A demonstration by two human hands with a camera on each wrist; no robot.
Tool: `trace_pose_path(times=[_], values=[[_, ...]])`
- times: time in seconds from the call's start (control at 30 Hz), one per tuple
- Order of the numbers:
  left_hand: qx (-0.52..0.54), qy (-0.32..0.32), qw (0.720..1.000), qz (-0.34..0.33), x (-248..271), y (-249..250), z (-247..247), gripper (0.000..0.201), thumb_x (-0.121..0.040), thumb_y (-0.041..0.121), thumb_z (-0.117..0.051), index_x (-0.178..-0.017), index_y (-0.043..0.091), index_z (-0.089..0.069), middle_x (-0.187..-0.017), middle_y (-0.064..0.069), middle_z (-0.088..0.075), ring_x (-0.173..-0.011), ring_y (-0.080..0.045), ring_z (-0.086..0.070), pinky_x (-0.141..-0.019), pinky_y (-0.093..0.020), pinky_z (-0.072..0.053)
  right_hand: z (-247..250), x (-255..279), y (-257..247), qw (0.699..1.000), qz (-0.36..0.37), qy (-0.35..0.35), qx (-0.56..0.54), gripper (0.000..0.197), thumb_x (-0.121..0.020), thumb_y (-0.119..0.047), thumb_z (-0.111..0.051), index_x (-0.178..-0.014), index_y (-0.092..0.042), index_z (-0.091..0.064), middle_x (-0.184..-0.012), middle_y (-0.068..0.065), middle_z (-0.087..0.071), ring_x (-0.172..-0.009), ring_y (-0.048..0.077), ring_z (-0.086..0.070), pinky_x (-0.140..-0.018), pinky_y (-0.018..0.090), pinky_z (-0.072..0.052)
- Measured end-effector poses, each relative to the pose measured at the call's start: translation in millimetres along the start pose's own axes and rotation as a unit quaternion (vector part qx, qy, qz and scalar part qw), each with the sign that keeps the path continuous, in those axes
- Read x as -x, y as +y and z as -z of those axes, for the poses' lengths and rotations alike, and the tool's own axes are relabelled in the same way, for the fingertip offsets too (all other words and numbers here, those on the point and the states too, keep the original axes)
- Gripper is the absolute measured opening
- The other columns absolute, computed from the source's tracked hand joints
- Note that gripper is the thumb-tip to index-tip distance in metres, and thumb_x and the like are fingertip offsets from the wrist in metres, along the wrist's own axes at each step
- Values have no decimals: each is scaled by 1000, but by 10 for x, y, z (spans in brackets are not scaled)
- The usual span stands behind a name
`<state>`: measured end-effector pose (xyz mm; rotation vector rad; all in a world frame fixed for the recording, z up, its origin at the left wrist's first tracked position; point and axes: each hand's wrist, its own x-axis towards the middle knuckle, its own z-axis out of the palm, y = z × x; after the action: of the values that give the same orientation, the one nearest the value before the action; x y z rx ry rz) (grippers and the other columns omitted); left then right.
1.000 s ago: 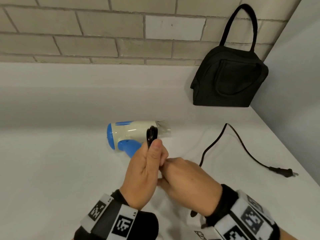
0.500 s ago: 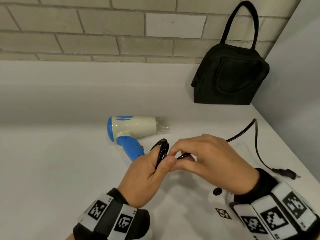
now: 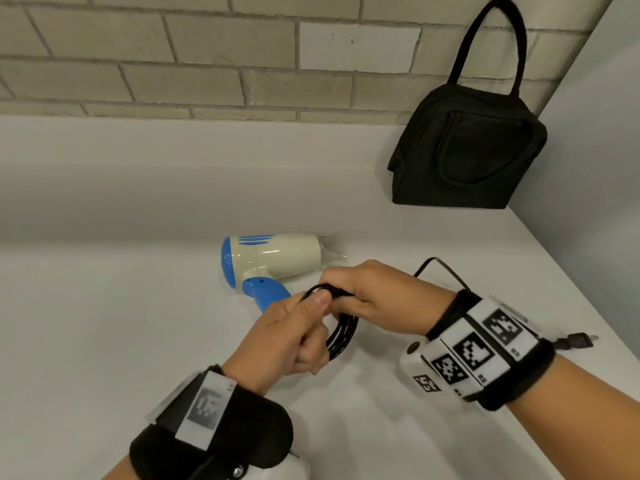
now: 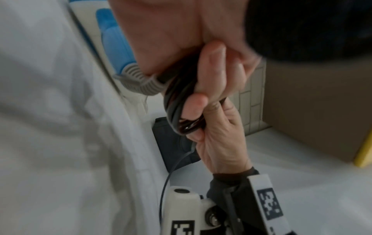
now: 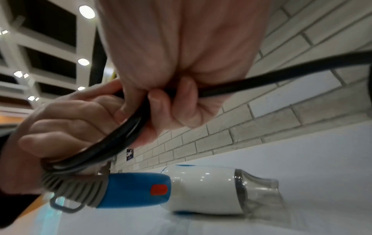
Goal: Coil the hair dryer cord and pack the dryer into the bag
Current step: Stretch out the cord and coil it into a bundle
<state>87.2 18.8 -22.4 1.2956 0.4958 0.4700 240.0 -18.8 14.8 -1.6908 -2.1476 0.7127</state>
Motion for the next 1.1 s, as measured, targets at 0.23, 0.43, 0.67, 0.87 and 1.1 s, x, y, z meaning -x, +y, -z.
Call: trace_pose_path(times=[0.23,0.43,0.67,0.87,1.1], values=[[153,78,985,2,45,123,98,41,-75,41,-44,-40,25,-31,-25,14,-25,-24,-2,-14,-34,-11,-22,76,117,302,989,-88,36,-111,21,-74,-44,-62,-88,-29,-58,-52,-11,-58,-54,6,-55,-65,36,-46],[202,162,966,-29,65,252,178,44,-80,38,-37,-39,23,-34,-31,9,-9,-33,-12,-1,-35,-12,-12,22,335,513,968,-55,244,0,37,-83,-45,-40,-98,-25,-67,-67,-29,-60,-66,0,-55,-65,19,-46],[147,185,970,-61,18,317,39,37,-72,45,-40,-43,24,-29,-29,12,-23,-26,-3,-12,-40,-23,-9,-319,168,35,965,-114,75,223,18,-93,-18,-42,-88,-12,-57,-77,15,-62,-67,35,-57,-47,31,-30],[-135,172,962,-163,-36,173,-186,46,-85,50,-29,-47,27,-39,-45,5,-40,-39,-4,-34,-41,-11,-29,-368,126,-405,963,-84,36,254,11,-84,-4,-45,-79,-8,-54,-52,0,-18,-41,14,-12,-41,28,-5],[-300,134,920,-216,-41,-71,-163,47,-83,65,-19,-69,28,-44,-54,6,-50,-52,-4,-51,-50,-9,-37,-238,393,-432,976,-72,7,205,14,-96,-25,-35,-88,-19,-45,-70,-2,-45,-59,23,-46,-45,26,-26]])
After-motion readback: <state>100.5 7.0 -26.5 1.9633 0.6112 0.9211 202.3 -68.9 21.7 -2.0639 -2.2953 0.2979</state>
